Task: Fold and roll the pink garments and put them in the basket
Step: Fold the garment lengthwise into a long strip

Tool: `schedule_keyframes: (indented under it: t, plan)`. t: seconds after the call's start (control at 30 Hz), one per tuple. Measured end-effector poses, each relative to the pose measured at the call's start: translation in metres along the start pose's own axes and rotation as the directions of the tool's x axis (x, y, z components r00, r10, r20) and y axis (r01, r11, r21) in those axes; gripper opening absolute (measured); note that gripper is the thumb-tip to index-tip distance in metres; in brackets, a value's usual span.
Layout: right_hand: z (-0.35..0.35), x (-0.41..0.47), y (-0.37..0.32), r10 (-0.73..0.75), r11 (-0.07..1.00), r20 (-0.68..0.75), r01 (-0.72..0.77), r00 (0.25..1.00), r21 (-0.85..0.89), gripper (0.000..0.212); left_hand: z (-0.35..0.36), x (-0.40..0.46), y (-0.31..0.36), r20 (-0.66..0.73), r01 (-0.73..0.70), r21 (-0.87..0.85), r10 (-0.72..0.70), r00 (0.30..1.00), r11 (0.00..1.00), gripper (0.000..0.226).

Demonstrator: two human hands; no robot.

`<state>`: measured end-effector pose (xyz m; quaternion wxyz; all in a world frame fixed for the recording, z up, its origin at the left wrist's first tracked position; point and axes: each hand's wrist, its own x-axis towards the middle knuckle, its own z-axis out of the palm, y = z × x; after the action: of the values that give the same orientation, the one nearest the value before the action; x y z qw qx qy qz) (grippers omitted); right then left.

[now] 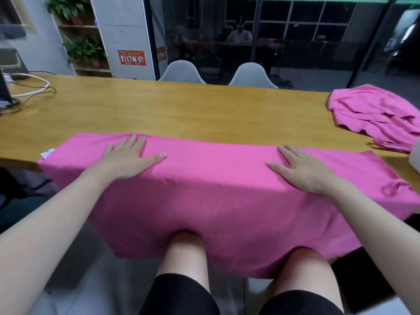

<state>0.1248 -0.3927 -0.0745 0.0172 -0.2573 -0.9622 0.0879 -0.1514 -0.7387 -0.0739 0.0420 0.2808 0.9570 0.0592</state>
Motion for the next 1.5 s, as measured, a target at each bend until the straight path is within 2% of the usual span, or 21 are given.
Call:
schedule_keyframes:
  t: [0.13, 0.27, 0.4, 0.47, 0.53, 0.6, 0.7, 0.77, 0.83, 0.93, 1.1, 1.5]
  plan:
    - [-0.002, 0.035, 0.003, 0.000, 0.999, 0.034, 0.002, 0.999, -0.035, 0.103, -0.004, 0.024, 0.002, 0.023, 0.000, 0.007, 0.000, 1.000, 1.000, 0.142]
    - [-0.001, 0.081, 0.001, -0.005, 1.000, -0.026, 0.005, 1.000, 0.002, 0.095, -0.005, 0.064, -0.003, -0.038, -0.008, -0.009, 0.008, 0.999, 1.000, 0.138]
    - [-0.005, 0.106, -0.002, -0.006, 1.000, -0.043, 0.007, 0.999, 0.009, 0.084, -0.006, 0.093, -0.003, -0.067, -0.017, -0.029, 0.015, 0.998, 0.999, 0.123]
    - [-0.010, 0.106, -0.005, -0.016, 1.000, -0.122, 0.012, 0.992, -0.029, 0.076, -0.009, 0.094, -0.001, -0.154, -0.005, -0.036, -0.001, 0.988, 0.999, 0.105]
    - [-0.013, 0.098, -0.009, -0.098, 0.986, -0.233, 0.063, 0.967, -0.153, 0.074, -0.012, 0.086, 0.004, -0.298, -0.039, 0.055, 0.054, 0.953, 0.998, 0.070]
    - [-0.018, 0.082, -0.017, -0.145, 0.959, -0.232, 0.079, 0.962, -0.271, 0.074, -0.014, 0.074, 0.006, -0.328, -0.067, 0.120, 0.104, 0.939, 0.990, 0.051]
    - [-0.013, 0.054, -0.020, -0.044, 0.979, -0.147, 0.013, 0.988, -0.205, 0.065, -0.009, 0.052, 0.003, -0.178, -0.061, 0.030, 0.066, 0.982, 0.998, 0.058]
    - [-0.004, 0.036, -0.016, -0.019, 0.986, -0.044, 0.011, 0.999, -0.167, 0.071, -0.003, 0.032, 0.002, -0.067, -0.031, 0.024, 0.032, 0.997, 0.999, 0.072]
    - [0.004, 0.024, -0.011, -0.019, 0.992, -0.013, 0.017, 1.000, -0.125, 0.076, 0.002, 0.013, 0.002, -0.021, -0.019, 0.039, 0.020, 1.000, 0.999, 0.085]
    - [0.008, 0.023, -0.009, -0.015, 0.994, -0.030, 0.011, 0.999, -0.106, 0.081, 0.004, 0.009, 0.000, -0.007, -0.016, 0.062, 0.016, 1.000, 0.998, 0.091]
    - [0.009, 0.052, -0.009, -0.022, 0.995, -0.036, 0.018, 0.999, -0.095, 0.082, 0.004, 0.040, -0.001, -0.015, -0.020, 0.071, 0.021, 1.000, 0.997, 0.088]
    - [0.002, 0.193, -0.003, 0.007, 0.996, -0.017, -0.009, 1.000, -0.087, 0.079, 0.000, 0.189, -0.002, -0.052, -0.050, 0.057, 0.053, 0.997, 0.997, 0.088]
